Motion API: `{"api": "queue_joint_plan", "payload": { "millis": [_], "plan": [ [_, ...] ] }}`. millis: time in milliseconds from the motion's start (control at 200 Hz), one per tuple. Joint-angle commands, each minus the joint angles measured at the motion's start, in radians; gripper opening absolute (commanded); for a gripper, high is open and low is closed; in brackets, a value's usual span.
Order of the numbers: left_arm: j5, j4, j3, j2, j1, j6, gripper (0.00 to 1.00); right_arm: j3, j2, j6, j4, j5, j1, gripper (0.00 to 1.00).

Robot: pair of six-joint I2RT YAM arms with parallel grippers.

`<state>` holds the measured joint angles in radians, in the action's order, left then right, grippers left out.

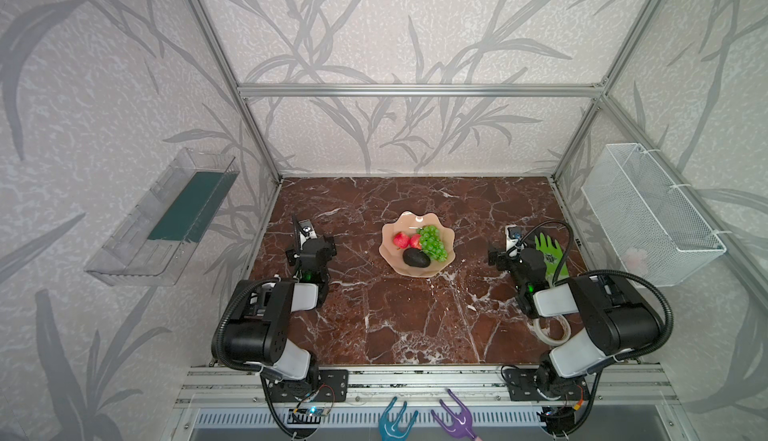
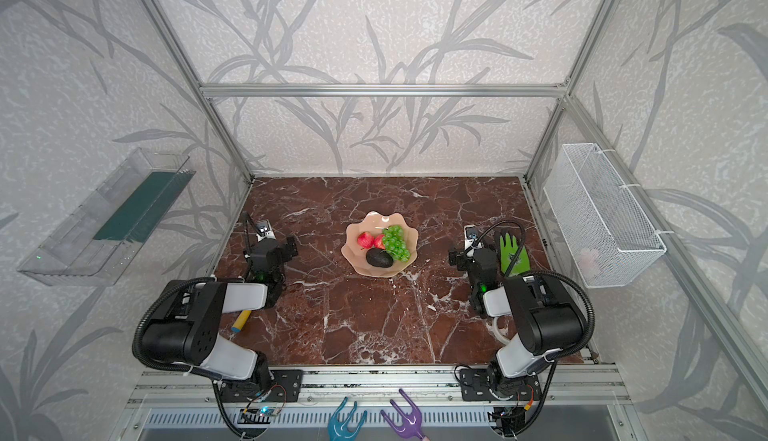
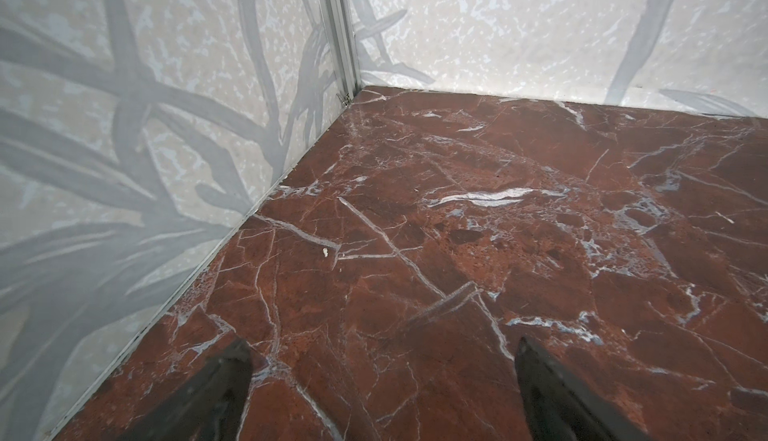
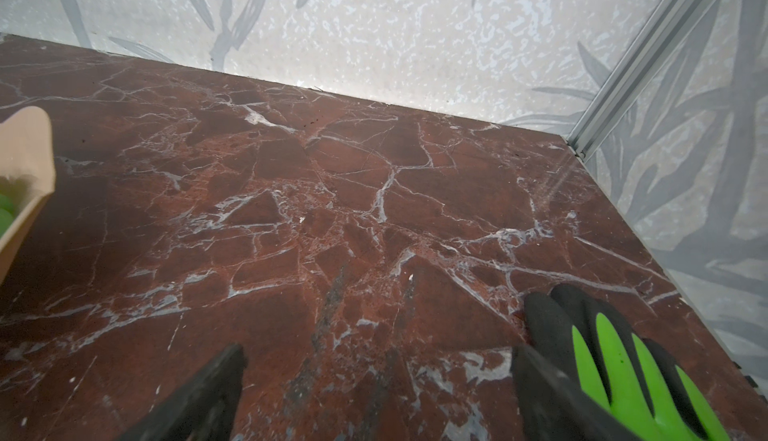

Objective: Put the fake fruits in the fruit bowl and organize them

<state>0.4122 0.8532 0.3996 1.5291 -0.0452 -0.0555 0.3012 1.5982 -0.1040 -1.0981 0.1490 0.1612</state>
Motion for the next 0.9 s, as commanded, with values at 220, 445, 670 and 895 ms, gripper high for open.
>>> {"api": "queue_joint_plan", "payload": {
  "millis": [220, 445, 670, 895],
  "plan": [
    [-0.009, 0.021, 0.009, 0.003, 0.004, 0.005, 0.99, -0.008, 0.003, 0.0, -0.061, 0.015, -0.005, 0.99],
    [-0.012, 0.032, 0.005, 0.003, 0.004, 0.005, 0.99, 0.022, -0.002, 0.012, 0.002, 0.045, -0.005, 0.99],
    [-0.051, 0.015, 0.012, 0.01, 0.016, 0.001, 0.99, -0.033, 0.011, 0.023, -0.112, 0.085, -0.003, 0.99],
    [-0.249, 0.074, -0.018, 0.02, 0.087, -0.009, 0.99, 0.0, 0.002, 0.021, -0.044, 0.077, -0.004, 0.99]
  ]
}}
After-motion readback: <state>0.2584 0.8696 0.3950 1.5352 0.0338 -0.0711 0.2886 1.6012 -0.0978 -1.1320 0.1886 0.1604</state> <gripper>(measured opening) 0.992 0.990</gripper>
